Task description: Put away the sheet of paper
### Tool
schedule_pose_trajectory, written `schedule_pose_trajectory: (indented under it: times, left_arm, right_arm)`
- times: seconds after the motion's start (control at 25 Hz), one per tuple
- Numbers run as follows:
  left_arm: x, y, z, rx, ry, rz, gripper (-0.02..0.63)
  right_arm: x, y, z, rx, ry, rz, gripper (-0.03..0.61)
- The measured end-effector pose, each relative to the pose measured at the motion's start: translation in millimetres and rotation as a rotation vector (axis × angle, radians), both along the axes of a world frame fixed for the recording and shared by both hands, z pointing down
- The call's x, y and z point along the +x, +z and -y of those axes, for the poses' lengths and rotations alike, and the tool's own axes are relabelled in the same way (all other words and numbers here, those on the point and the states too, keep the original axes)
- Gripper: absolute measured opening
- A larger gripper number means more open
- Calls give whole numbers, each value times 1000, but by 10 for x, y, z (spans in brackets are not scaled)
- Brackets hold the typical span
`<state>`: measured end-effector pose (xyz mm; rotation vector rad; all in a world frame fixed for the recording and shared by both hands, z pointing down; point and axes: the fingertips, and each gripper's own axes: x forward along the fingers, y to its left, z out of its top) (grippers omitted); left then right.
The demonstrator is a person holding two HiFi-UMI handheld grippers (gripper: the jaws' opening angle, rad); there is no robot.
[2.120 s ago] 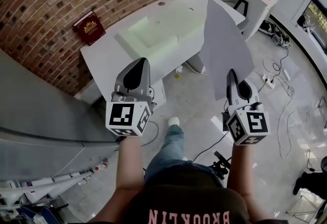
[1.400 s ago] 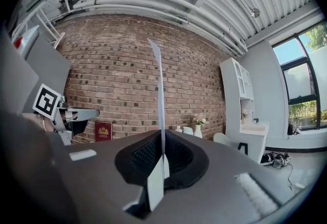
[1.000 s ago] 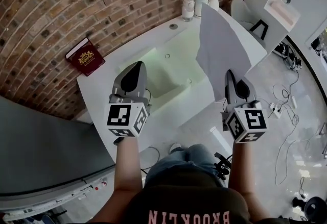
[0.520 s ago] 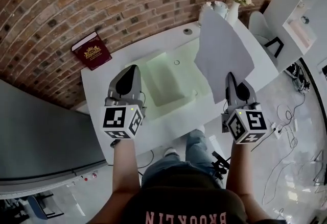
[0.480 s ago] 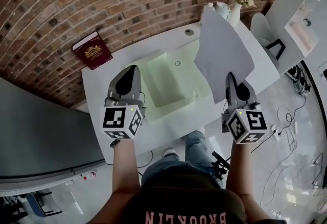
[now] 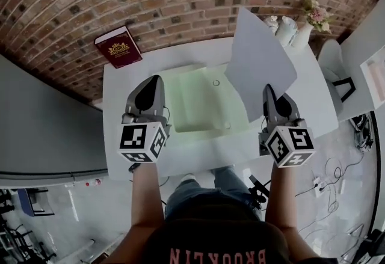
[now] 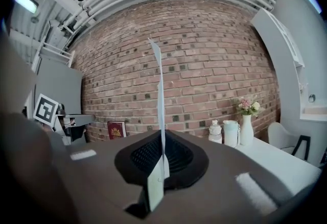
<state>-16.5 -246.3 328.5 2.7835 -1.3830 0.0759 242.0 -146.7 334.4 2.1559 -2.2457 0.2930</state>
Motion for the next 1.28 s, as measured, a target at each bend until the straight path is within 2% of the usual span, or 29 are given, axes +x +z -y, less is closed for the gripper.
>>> schedule_pose_trajectory:
  times: [0.24, 0.6, 0.92, 1.28]
  left_arm:
    - [49, 53, 38, -22, -135, -3, -5]
    - [67, 262, -151, -71, -301, 1, -5]
    - [6, 349, -234, -88, -344, 31, -5]
    - [-141, 481, -195, -130, -331, 26, -5]
  right_arm:
    - [198, 102, 297, -36, -140, 36, 2]
    - [247, 379, 517, -116, -366, 197, 2]
    - [142, 706, 564, -206, -464, 351, 2]
    - [-52, 1093, 538, -335, -493, 463, 2]
